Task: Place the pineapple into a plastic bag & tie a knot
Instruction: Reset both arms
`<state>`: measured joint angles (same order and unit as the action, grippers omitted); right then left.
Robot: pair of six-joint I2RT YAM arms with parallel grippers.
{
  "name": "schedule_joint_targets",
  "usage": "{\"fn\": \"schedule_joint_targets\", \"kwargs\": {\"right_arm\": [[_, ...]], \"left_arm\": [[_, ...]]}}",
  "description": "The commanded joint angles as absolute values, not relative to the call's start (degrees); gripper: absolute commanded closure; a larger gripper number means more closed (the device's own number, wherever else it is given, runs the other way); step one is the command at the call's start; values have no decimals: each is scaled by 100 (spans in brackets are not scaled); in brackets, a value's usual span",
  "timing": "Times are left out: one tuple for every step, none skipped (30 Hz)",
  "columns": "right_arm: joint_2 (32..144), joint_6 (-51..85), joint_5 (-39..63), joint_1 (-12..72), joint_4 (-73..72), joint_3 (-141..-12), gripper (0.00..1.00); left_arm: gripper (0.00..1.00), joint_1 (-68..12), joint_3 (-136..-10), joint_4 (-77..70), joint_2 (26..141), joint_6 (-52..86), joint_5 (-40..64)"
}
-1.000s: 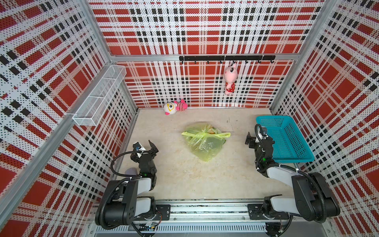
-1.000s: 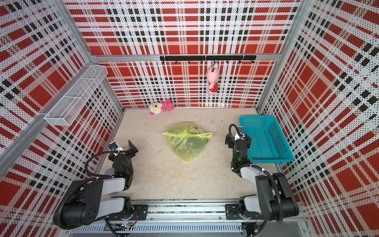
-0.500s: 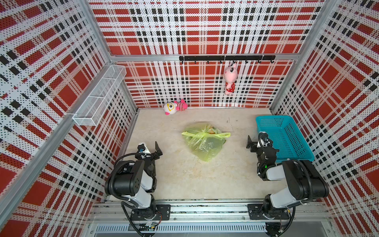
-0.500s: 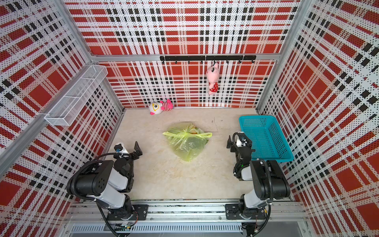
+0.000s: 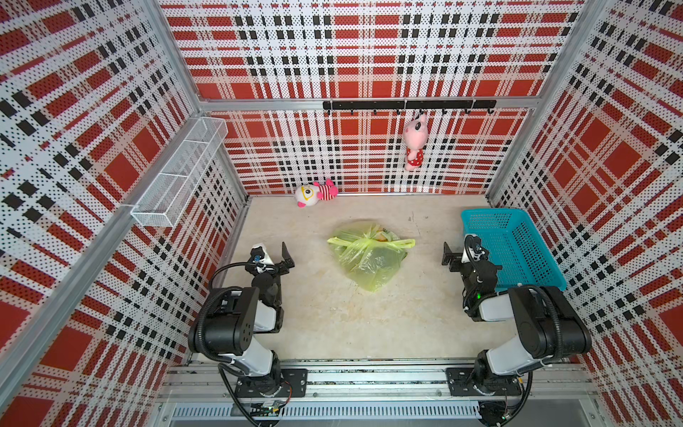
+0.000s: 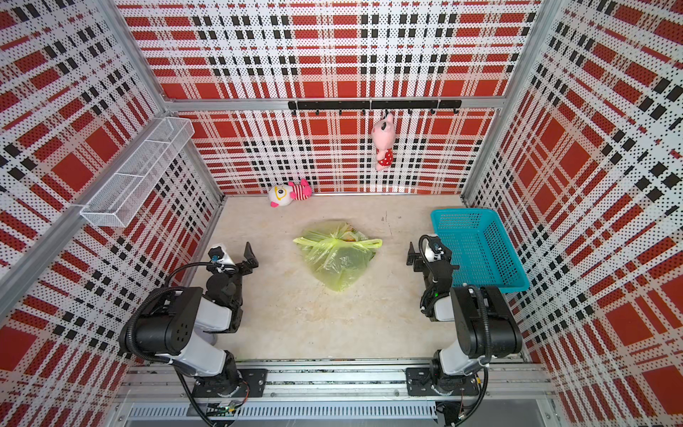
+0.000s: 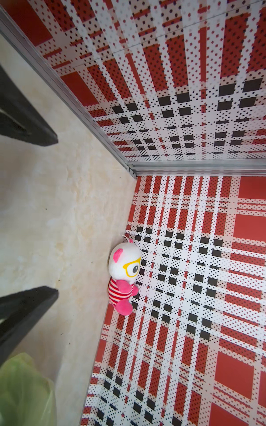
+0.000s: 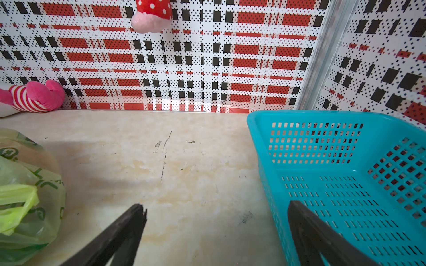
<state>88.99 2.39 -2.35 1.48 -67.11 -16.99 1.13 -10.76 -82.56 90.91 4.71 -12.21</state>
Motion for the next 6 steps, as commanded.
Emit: {"fn": "schedule_joint_targets", "kwargs": {"right_arm": [[9017,260,-242,121,-6513,-1731,0],[9009,257,-246,122,-6488,-1723,0],[9017,267,-246,124,-6509,-1730,0],[8994,266,-230,124,-6506,-1715,0],[8985,267,-220,129,-6515,-1707,0],[9000,271,-212,121,-6538,-1709,0]], "left_arm": [[2,88,-1116,-8196,9031,356,-1236],[2,88,-1116,-8198,9035,356,-1231],[2,90,-1116,-8186,9037,357,-1231],[2,97,-1127,-8191,9035,356,-1231],[2,98,-1125,-8183,9035,352,-1233],[2,97,-1132,-8179,9036,360,-1234]]}}
